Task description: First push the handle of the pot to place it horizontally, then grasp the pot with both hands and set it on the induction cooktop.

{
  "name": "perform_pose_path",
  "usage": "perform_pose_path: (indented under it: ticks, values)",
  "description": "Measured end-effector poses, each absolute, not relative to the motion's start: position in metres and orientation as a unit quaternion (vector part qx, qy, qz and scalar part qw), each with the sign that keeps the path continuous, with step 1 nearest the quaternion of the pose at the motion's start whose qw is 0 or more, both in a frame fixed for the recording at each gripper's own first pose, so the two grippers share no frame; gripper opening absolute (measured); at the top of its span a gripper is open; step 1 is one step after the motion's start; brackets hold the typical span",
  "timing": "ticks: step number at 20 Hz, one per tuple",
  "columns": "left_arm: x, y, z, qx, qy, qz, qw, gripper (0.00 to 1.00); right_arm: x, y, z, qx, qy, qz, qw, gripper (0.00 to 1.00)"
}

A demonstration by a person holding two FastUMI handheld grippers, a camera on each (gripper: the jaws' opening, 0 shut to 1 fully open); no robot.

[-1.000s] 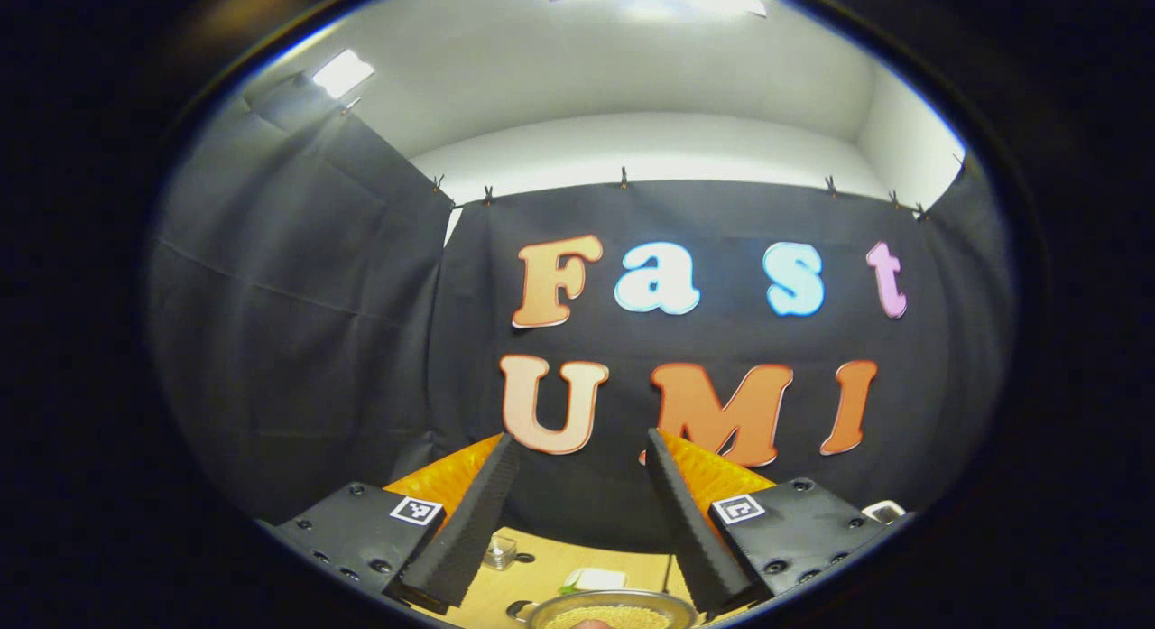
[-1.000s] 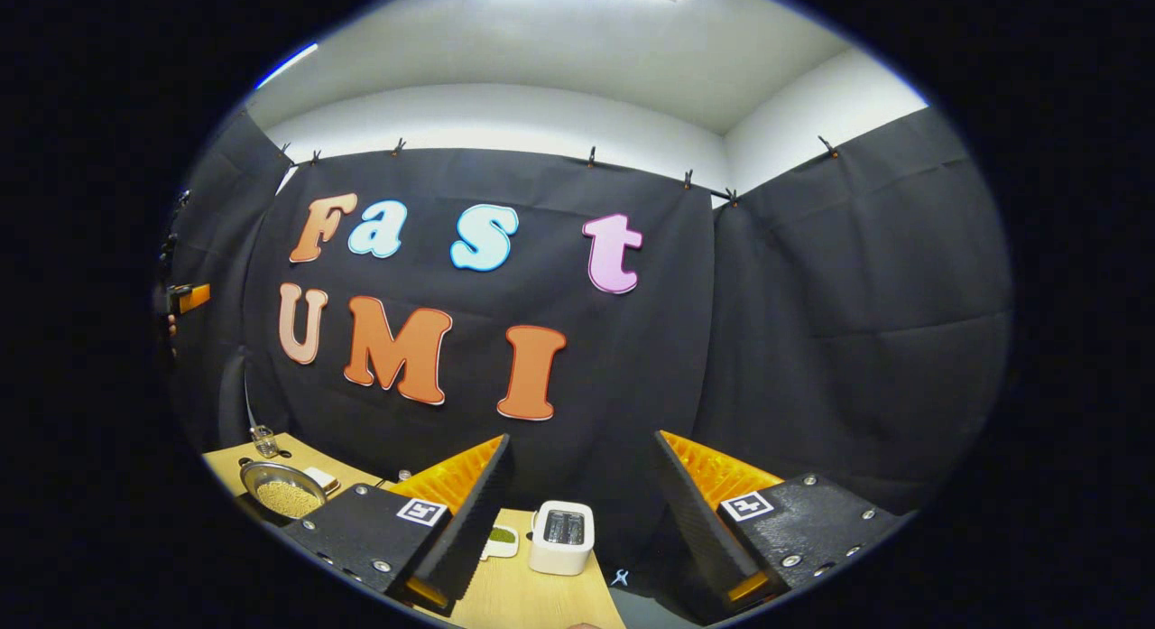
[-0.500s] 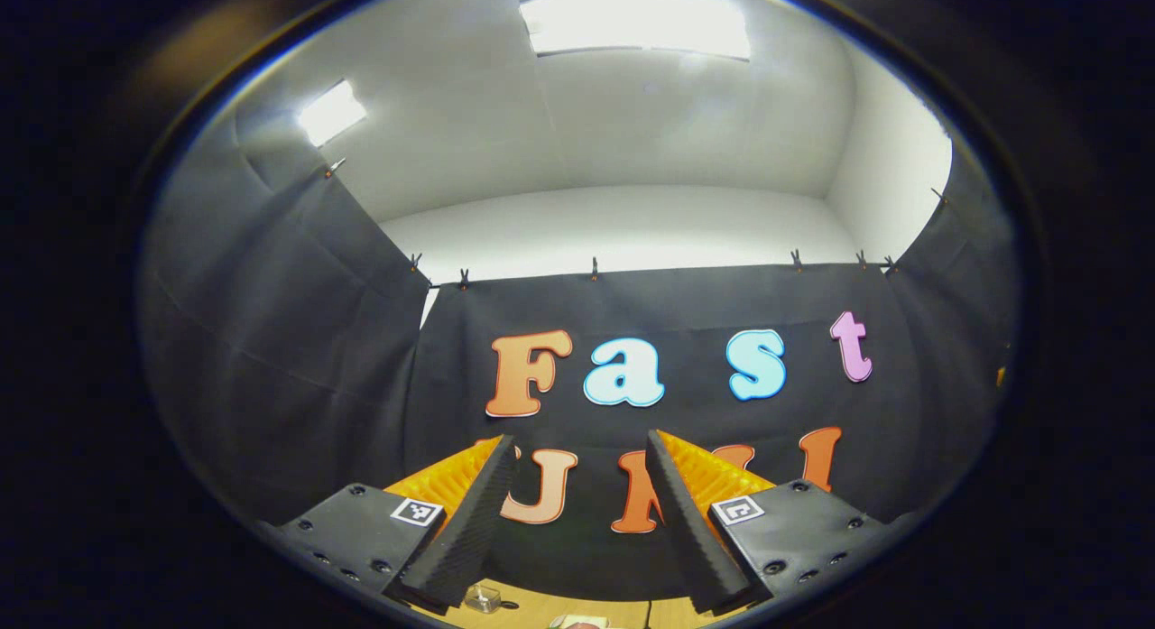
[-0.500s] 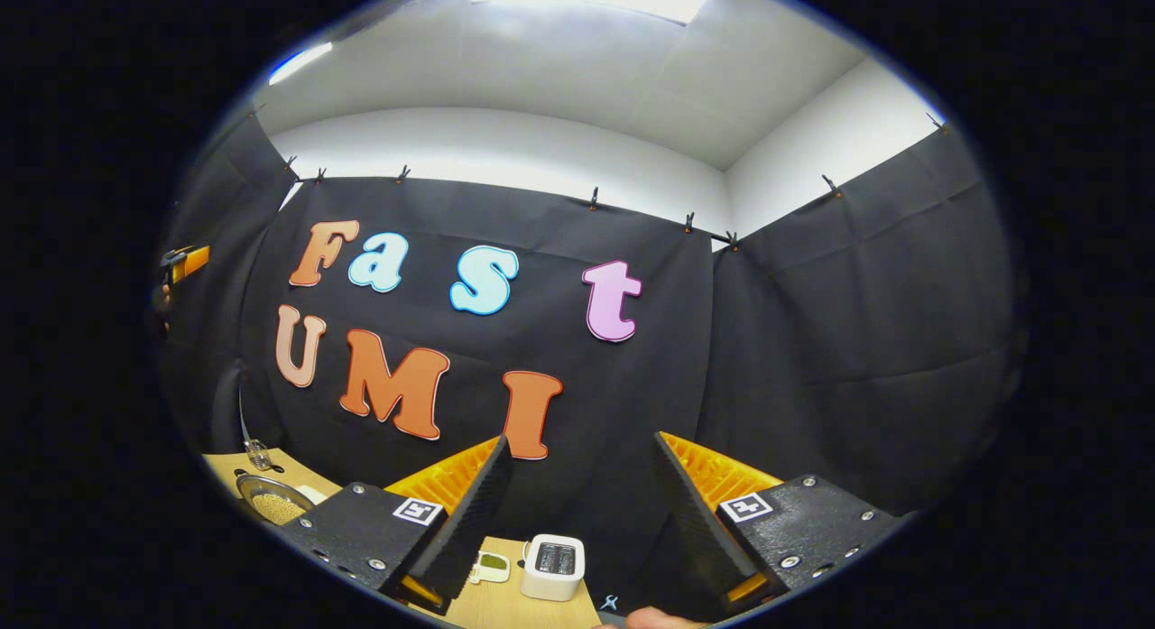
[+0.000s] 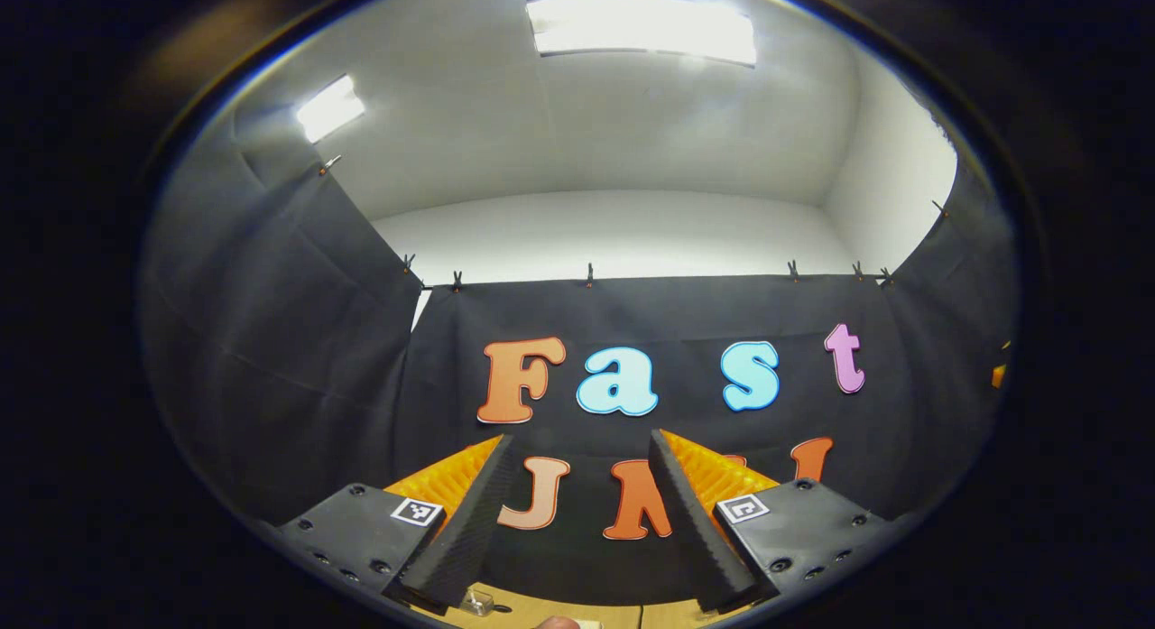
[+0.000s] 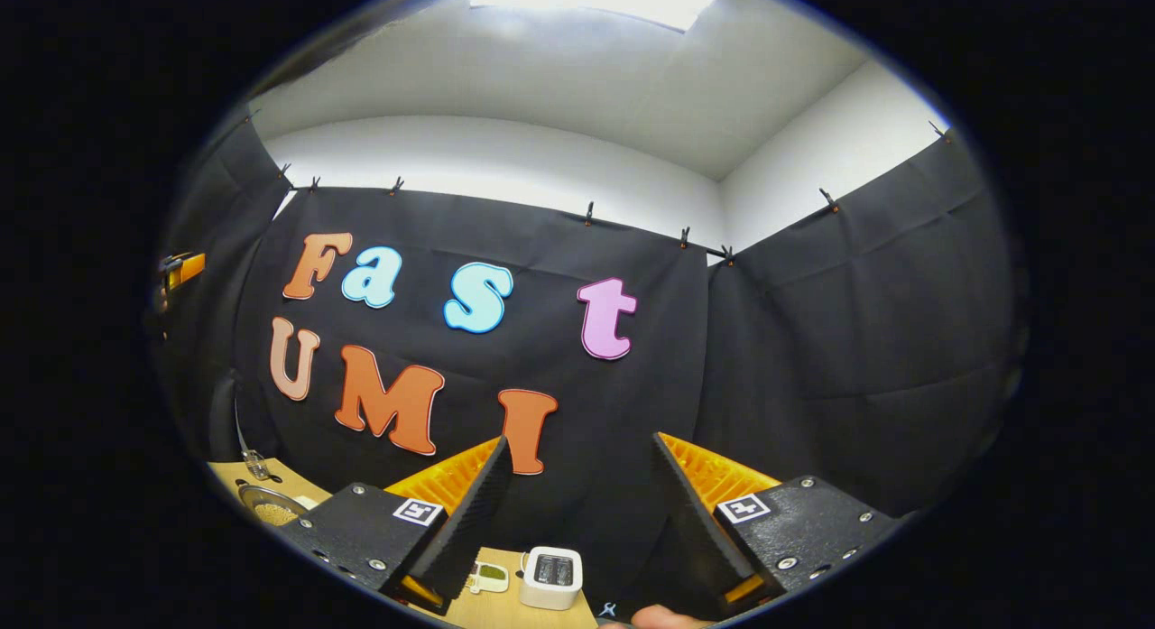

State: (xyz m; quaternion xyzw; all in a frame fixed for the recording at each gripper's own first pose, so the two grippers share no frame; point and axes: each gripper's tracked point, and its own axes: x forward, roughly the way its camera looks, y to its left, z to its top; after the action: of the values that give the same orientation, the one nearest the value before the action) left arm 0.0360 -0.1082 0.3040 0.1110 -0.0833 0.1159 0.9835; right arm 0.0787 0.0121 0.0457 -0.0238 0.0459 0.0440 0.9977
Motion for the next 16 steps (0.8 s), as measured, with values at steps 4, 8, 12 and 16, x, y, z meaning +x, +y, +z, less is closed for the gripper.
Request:
perform_pose_path:
  ticks: [4,8,12,16]
  values:
    - [0.041,-0.096,0.298,0.103,-0.077,0.133,0.983,0.95,0.083,0.018,0.041,-0.03,0.048,0.045,0.997,0.95]
    - [0.046,-0.086,0.289,0.08,-0.07,0.134,0.985,0.95,0.087,0.027,0.033,-0.035,0.053,0.05,0.997,0.95]
    - [0.049,-0.08,0.281,0.073,-0.057,0.135,0.987,0.95,0.092,0.027,0.031,-0.03,0.056,0.049,0.997,0.95]
    - [0.047,-0.084,0.275,0.069,-0.046,0.131,0.988,0.95,0.099,0.034,0.034,-0.028,0.055,0.053,0.997,0.95]
